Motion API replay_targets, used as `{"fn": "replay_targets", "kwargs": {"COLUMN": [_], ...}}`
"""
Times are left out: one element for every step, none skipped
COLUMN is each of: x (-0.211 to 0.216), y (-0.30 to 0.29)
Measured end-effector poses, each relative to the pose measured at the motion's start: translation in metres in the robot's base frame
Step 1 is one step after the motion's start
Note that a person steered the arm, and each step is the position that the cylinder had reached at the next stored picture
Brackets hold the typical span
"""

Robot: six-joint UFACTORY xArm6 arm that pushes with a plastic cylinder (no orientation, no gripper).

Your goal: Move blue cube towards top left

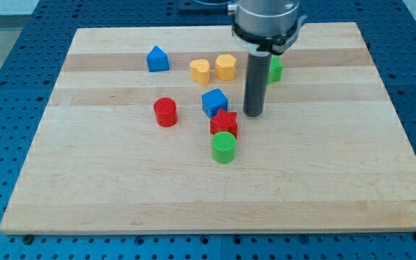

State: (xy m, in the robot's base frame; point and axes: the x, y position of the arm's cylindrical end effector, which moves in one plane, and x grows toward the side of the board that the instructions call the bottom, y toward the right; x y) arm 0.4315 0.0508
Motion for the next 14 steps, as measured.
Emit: {"fn": "replay_targets", "kwargs": {"x": [0.0,0.0,-0.003,-0.014,-0.023,-0.023,-0.023,-0.036,-0.047,-0.049,-0.052,-0.052,-0.052,-0.042], "y": [-0.015,-0.045,-0.082,-0.094,-0.075,-0.054,-0.028,-0.02,-0.02,-0.024,-0.071,-0.134,-0.185,-0.186]}}
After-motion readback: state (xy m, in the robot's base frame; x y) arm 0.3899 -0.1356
